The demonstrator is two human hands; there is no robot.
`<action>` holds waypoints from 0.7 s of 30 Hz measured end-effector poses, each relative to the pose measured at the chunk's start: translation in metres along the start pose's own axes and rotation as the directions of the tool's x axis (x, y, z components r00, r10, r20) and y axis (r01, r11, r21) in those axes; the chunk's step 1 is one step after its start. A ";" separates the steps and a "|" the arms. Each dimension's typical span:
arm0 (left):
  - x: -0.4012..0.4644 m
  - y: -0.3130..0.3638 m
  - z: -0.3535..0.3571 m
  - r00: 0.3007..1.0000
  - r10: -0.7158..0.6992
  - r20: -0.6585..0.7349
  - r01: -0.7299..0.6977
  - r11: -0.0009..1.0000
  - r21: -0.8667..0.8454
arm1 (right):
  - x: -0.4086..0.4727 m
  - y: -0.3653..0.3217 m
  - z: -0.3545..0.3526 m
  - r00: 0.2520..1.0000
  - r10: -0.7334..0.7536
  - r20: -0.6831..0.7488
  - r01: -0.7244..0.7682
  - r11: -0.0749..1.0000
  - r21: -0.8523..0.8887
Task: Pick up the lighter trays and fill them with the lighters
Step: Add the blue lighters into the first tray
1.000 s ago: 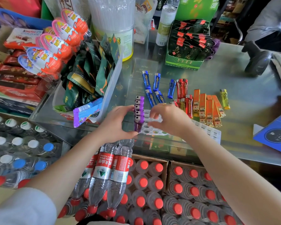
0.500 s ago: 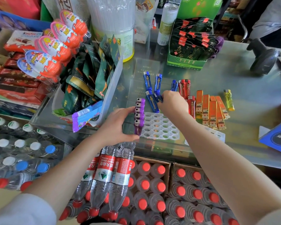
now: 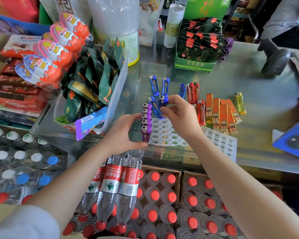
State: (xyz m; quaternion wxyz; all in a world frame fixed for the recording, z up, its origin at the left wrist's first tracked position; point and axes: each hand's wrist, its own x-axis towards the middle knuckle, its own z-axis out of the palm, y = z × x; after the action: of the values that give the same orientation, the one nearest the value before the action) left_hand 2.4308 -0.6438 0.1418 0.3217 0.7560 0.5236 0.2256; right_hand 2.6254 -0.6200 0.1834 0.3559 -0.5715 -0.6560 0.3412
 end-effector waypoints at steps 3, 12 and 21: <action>0.001 -0.003 0.002 1.000 -0.001 0.001 0.001 1.000 -0.006 | -0.003 0.003 0.003 0.996 -0.008 0.089 0.004 0.999 0.051; 0.001 -0.005 0.003 1.000 -0.008 -0.004 0.008 1.000 0.005 | -0.002 0.008 0.007 0.984 -0.109 0.142 0.133 0.975 -0.178; 0.002 -0.010 0.004 1.000 -0.006 0.000 0.006 1.000 -0.011 | 0.009 0.004 -0.001 0.954 -0.155 0.258 0.230 0.927 -0.297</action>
State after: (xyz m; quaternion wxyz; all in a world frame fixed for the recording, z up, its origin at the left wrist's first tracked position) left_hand 2.4277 -0.6406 0.1319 0.3266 0.7527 0.5246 0.2272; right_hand 2.6277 -0.6101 0.1816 0.2111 -0.5112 -0.7929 0.2559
